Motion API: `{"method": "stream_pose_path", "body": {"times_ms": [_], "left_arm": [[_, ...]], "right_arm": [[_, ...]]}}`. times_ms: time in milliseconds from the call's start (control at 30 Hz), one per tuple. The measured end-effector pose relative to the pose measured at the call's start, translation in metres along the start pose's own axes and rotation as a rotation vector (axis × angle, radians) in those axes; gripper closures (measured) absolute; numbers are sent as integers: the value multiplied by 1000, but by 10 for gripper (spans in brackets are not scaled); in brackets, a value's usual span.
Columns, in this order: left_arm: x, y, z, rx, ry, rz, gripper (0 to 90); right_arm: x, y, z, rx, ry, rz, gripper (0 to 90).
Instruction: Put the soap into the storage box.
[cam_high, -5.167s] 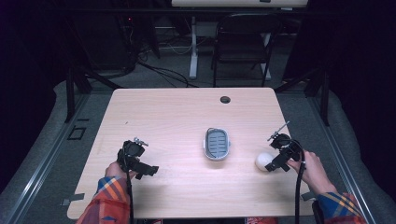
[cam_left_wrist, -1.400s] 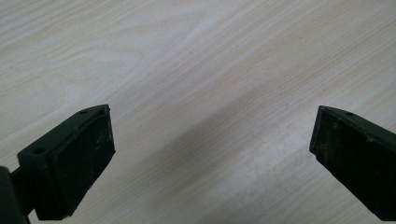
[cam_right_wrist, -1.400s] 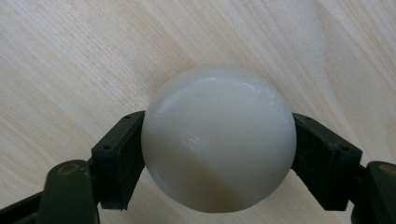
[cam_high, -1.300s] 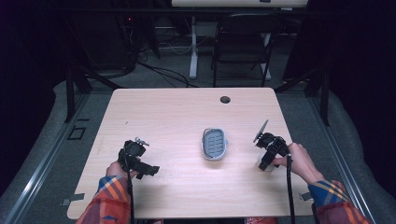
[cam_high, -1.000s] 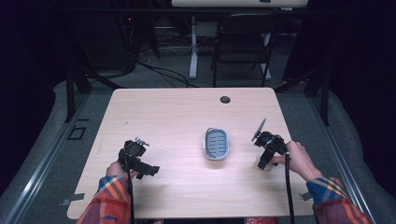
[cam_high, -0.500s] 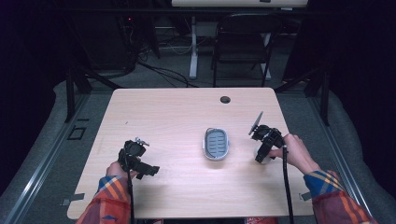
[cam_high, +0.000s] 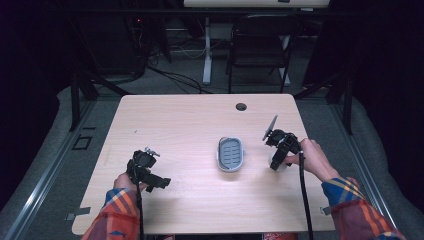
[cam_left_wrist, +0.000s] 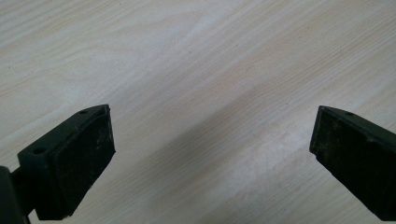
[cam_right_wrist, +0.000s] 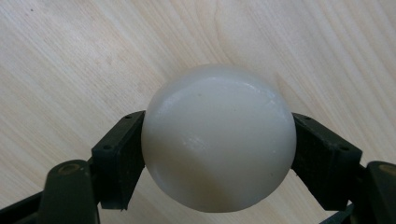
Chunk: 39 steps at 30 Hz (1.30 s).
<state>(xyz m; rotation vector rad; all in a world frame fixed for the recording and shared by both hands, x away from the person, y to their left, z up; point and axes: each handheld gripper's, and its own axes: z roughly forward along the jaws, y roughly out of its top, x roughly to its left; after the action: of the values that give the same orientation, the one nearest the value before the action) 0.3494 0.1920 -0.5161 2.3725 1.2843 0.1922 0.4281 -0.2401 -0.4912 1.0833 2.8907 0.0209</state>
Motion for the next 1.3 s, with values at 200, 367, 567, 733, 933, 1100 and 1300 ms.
{"method": "stream_pose_path", "body": {"times_ms": [200, 367, 567, 733, 933, 1100, 1300], "left_arm": [[0, 0, 0, 1, 0, 0, 0], [0, 0, 0, 4, -1, 0, 0], [0, 0, 0, 4, 0, 0, 0], [0, 0, 0, 5, 0, 0, 0], [0, 0, 0, 6, -1, 0, 0], [0, 0, 0, 6, -2, -1, 0], [0, 0, 1, 7, -3, -1, 0]], "right_arm": [[0, 4, -4, -26, 3, 9, 239], [0, 11, -11, -22, -2, -4, 239], [0, 17, -18, -29, -13, -20, 239], [0, 24, -26, -44, -7, -21, 239], [-1, 32, -34, -48, -17, -28, 239], [-2, 38, -40, -49, -19, -35, 239], [1, 48, -47, -50, -25, -52, 239]]}}
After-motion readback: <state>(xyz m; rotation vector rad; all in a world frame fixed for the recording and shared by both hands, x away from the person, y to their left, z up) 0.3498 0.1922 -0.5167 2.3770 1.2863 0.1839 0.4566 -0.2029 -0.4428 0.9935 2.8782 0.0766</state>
